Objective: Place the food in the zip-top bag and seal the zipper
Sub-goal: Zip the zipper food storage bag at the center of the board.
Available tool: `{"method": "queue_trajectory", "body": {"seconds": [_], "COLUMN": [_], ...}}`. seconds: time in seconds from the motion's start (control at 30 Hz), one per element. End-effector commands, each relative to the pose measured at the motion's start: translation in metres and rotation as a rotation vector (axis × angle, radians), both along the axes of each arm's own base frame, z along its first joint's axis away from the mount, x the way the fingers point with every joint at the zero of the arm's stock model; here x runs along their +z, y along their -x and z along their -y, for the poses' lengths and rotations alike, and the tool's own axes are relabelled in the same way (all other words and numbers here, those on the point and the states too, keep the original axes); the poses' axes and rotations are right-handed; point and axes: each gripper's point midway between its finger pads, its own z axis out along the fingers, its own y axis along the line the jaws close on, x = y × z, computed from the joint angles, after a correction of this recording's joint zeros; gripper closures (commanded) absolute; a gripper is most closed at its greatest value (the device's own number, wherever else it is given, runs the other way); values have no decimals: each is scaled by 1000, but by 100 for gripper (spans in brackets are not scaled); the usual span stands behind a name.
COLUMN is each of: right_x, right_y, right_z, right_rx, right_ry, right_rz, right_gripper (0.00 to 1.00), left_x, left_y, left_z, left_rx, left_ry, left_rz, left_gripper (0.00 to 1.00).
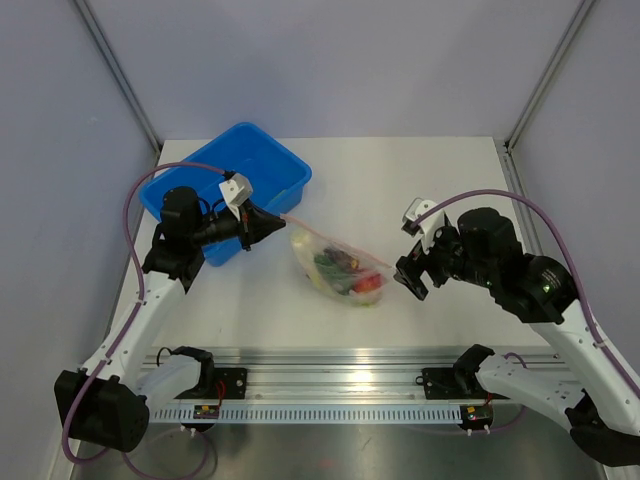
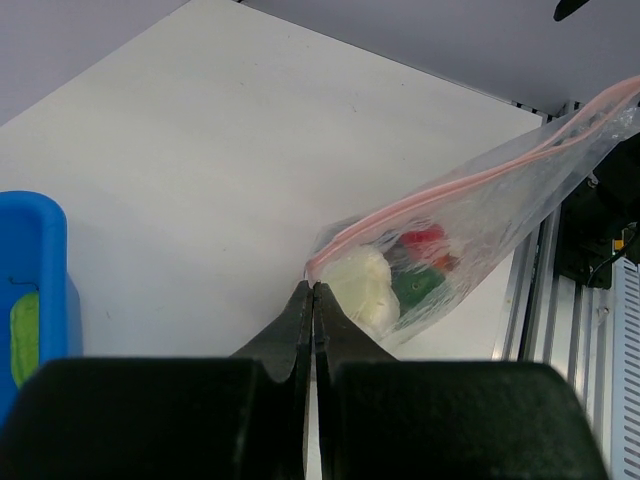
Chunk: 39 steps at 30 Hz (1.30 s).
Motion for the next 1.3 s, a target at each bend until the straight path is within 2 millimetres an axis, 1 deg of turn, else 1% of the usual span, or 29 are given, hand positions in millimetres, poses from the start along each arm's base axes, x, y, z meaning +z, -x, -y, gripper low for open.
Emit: {"method": "queue_trajectory", "body": {"seconds": [0.0,0.2,0.23,0.43,0.57,0.67,0.77,0.9,1.1,1.27], "right_x": [42,57,57,51,59,61,50,41,34,20], "right_y": [-8,-5,-4,1,2,5,8,12,6,7], "right_z": [-3,-15,-16,-28,-35,-42,-56,-73,-85,-91], "right_rx": [-14,34,39,93,114,149,202,273,287,301], "right_ry": [-87,-143,-146,-169,-213,-233,-233,-260,-276,-239], "right_rz": [112,117,114,60,67,52,-21,-93,-120,-167], "right_gripper": [8,8,8,8,8,8,8,7,7,14], "left_x": [27,31,27,26,26,24,25,24,26,27], "left_y": [-4,-6,-5,-6,-6,-8,-8,-9,-9,-12], "left_z": [0,1,1,1,2,2,2,1,1,1], "left_rx": [6,-5,-5,-4,-4,-1,-2,6,5,13], "left_ry": [19,19,14,16,17,17,19,18,18,16], "left_rz": [81,78,58,54,53,45,47,44,43,45], "left_gripper": [100,100,100,100,100,100,100,100,100,100]}}
